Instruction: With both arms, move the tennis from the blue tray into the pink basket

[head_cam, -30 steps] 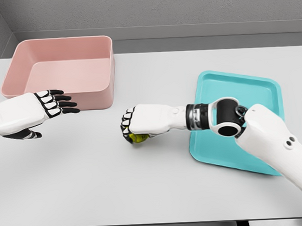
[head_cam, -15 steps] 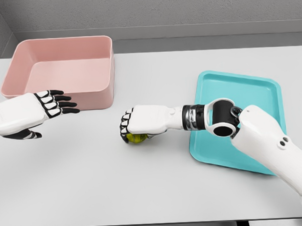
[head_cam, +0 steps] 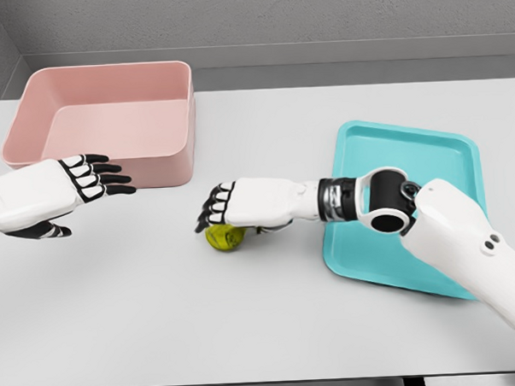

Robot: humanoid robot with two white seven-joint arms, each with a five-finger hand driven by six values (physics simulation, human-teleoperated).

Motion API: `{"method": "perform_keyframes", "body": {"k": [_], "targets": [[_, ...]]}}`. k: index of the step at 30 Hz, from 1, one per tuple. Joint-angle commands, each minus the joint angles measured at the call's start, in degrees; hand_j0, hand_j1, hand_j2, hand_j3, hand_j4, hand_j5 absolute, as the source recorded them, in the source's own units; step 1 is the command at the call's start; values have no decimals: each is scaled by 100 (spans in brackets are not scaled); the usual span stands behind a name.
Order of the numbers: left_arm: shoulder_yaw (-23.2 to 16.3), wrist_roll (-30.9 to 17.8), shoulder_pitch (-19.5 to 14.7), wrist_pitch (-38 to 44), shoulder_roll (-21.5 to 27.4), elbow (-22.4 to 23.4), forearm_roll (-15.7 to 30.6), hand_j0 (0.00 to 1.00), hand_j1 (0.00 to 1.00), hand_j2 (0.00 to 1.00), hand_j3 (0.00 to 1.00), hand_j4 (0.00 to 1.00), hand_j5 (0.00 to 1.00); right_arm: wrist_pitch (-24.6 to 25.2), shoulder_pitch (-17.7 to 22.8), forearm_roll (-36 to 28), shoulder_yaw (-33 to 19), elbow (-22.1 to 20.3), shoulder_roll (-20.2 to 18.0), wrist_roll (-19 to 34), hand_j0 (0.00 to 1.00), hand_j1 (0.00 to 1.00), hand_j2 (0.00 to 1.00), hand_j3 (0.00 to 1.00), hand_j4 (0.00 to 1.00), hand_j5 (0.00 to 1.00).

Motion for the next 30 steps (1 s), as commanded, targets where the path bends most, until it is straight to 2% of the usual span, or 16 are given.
{"method": "perform_keyframes", "body": {"k": [1, 3, 4, 6, 7, 8, 10, 12, 14, 17, 18, 19, 21, 23, 27, 30], "targets": [[5, -4, -9, 5, 14, 0, 36, 100, 100, 100, 100, 100, 100, 13, -9, -38, -191, -295, -226, -2, 99, 99, 99, 99, 99, 99], [5, 5, -9, 5, 5, 0, 36, 100, 100, 100, 100, 100, 100, 13, 0, -100, -621, -629, -516, -2, 100, 100, 100, 100, 100, 100], [-4, -4, -9, 5, -3, 0, 36, 100, 100, 100, 100, 100, 100, 13, 26, -117, -964, -946, -595, -11, 100, 100, 100, 100, 100, 100], [-12, -4, -9, 5, -100, 0, -17, 100, 100, 100, 100, 100, 100, 13, 105, -135, -1553, -1219, -631, -28, 100, 100, 100, 100, 100, 100], [-21, -30, -18, 5, -188, 0, -78, 100, 100, 100, 100, 100, 100, 13, 272, -161, -1974, -1254, -648, -37, 100, 100, 100, 100, 100, 100], [-21, -109, -18, 5, -381, 0, -272, 100, 100, 100, 100, 100, 100, 13, 509, -337, -2431, -1254, -815, -46, 100, 100, 100, 100, 100, 100], [-21, -179, -26, 5, -697, 0, -606, 100, 100, 100, 100, 100, 100, 13, 1239, -1084, -3530, -1271, -1140, -55, 100, 100, 100, 100, 100, 100], [-39, -180, -53, 5, -952, 0, -852, 100, 100, 100, 100, 100, 100, 13, 2063, -1900, -4882, -1456, -1289, -46, 100, 100, 100, 100, 100, 100], [-267, -188, -219, 5, -1181, 0, -1142, 100, 100, 100, 100, 100, 100, 13, 2689, -2411, -5675, -1518, -1343, -55, 100, 100, 100, 100, 100, 100], [-882, -241, -720, 5, -1480, 0, -1379, 100, 100, 100, 100, 100, 100, 13, 3172, -2570, -5764, -1500, -1272, -72, 100, 100, 100, 100, 100, 100], [-953, -259, -782, 5, -1489, 0, -1379, 100, 100, 100, 100, 100, 100, 13, 3331, -2561, -5763, -1500, -1150, -72, 100, 100, 100, 100, 100, 100], [-1040, -259, -870, 5, -1541, 0, -1379, 100, 100, 100, 100, 100, 100, 13, 3392, -2552, -5772, -1482, -1009, -64, 100, 100, 100, 100, 100, 100], [-1480, -259, -1230, 5, -1612, 0, -1371, 100, 100, 100, 100, 100, 100, 13, 3437, -2561, -5772, -1526, -965, -11, 100, 100, 100, 100, 100, 100], [-1735, -267, -1441, 5, -1717, 9, -1379, 100, 100, 100, 100, 100, 100, 13, 3472, -2570, -5763, -1518, -710, -20, 100, 100, 100, 100, 100, 100], [-2227, -267, -1854, 5, -1928, 132, -1362, 100, 100, 100, 100, 100, 100, 13, 3630, -2508, -5728, -1500, -710, -2, 100, 100, 100, 100, 100, 100], [-2315, -267, -1942, 5, -1998, 202, -1221, 100, 100, 100, 100, 100, 100, 13, 3753, -2491, -5719, -1500, -701, -2, 100, 100, 100, 100, 100, 100]]}}
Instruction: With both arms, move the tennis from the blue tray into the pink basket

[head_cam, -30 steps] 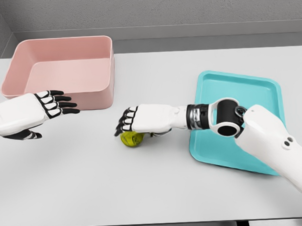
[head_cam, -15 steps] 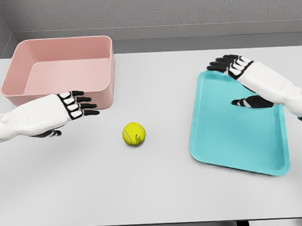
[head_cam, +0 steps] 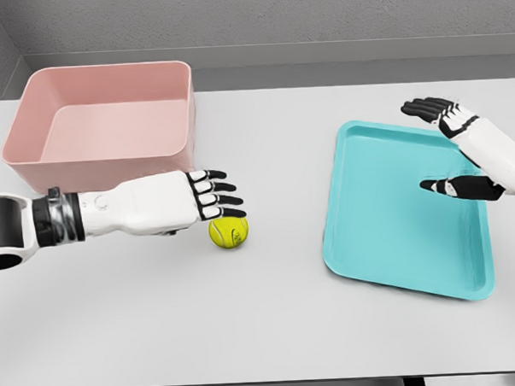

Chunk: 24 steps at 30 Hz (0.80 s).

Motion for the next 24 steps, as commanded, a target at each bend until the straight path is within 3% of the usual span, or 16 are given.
{"method": "perform_keyframes", "body": {"k": [1, 6, 9, 24], "targets": [[-141, -23, 0, 6, -67, 57, 201, 100, 100, 100, 100, 100, 100, 13, -9, -33, 3, -2, 12, 0, 100, 100, 100, 100, 100, 100], [-220, -32, -105, 6, -154, 347, 500, 100, 100, 100, 100, 100, 100, 13, 9, -42, -15, -2, 21, 0, 100, 100, 100, 100, 100, 100], [-502, -32, -343, 6, -418, 645, 500, 100, 100, 100, 100, 100, 100, 13, 9, -42, -32, -2, 21, -9, 100, 100, 100, 100, 100, 100], [-563, -76, -396, 6, -629, 1102, 720, 100, 100, 100, 100, 100, 100, 13, 18, -86, -41, 7, 21, -9, 100, 100, 100, 100, 100, 100]]}}
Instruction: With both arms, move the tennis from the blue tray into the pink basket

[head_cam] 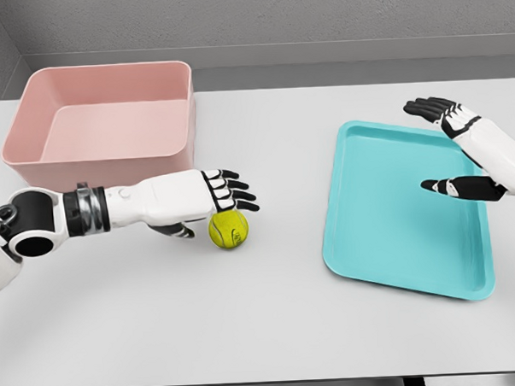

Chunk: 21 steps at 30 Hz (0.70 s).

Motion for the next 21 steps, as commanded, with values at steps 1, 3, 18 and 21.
{"method": "perform_keyframes", "body": {"k": [1, 3, 18, 21], "targets": [[-39, -1, -35, 7, -107, 133, 48, 100, 100, 100, 100, 100, 100, 12, 0, -47, 1, -6, -1, -3, 100, 100, 100, 100, 100, 100], [-110, -10, -97, 7, -142, 186, 40, 100, 100, 100, 100, 100, 100, 12, 0, -47, 1, -6, -1, -3, 100, 100, 100, 100, 100, 100], [-286, -45, -141, 7, -432, 450, 22, 100, 100, 100, 100, 100, 100, 12, 26, -56, -8, 3, -1, -12, 100, 100, 100, 100, 100, 100], [-286, -45, -132, 7, -441, 476, 22, 100, 100, 100, 100, 100, 100, 12, 26, -47, -8, -6, -9, -12, 100, 100, 100, 100, 100, 100]]}}
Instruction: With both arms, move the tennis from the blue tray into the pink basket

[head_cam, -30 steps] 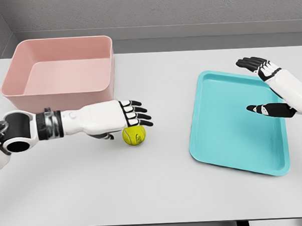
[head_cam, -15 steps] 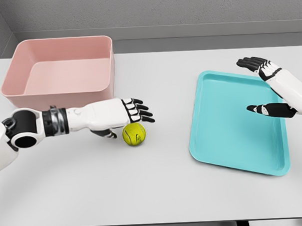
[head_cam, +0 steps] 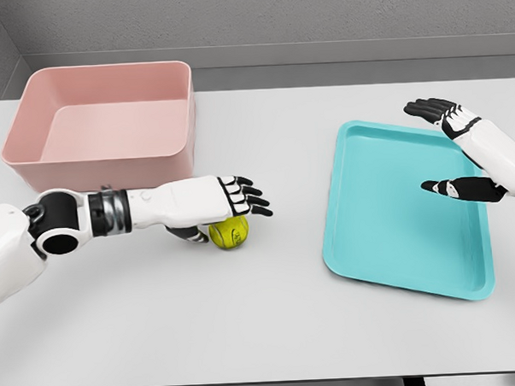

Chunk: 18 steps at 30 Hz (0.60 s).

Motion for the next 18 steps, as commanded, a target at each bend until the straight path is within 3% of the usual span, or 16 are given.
{"method": "perform_keyframes", "body": {"k": [1, 12, 15, 18], "targets": [[-23, 2, 0, 7, -24, 66, 35, 100, 100, 100, 100, 100, 100, 12, 0, -39, -1, 4, -7, -4, 100, 100, 100, 100, 100, 100], [-111, -42, 9, 7, -68, 128, 17, 100, 100, 100, 100, 100, 100, 12, 9, -48, -1, 4, -7, -4, 100, 100, 100, 100, 100, 100], [-111, -121, 26, 7, -59, 145, 35, 88, 88, 88, 88, 88, 88, 12, 9, -48, -1, 4, -7, -4, 100, 100, 100, 100, 100, 100], [-120, -147, 35, 7, -59, 136, 44, 88, 88, 88, 88, 88, 88, 12, 9, -48, -1, 4, -7, -4, 100, 100, 100, 100, 100, 100]]}}
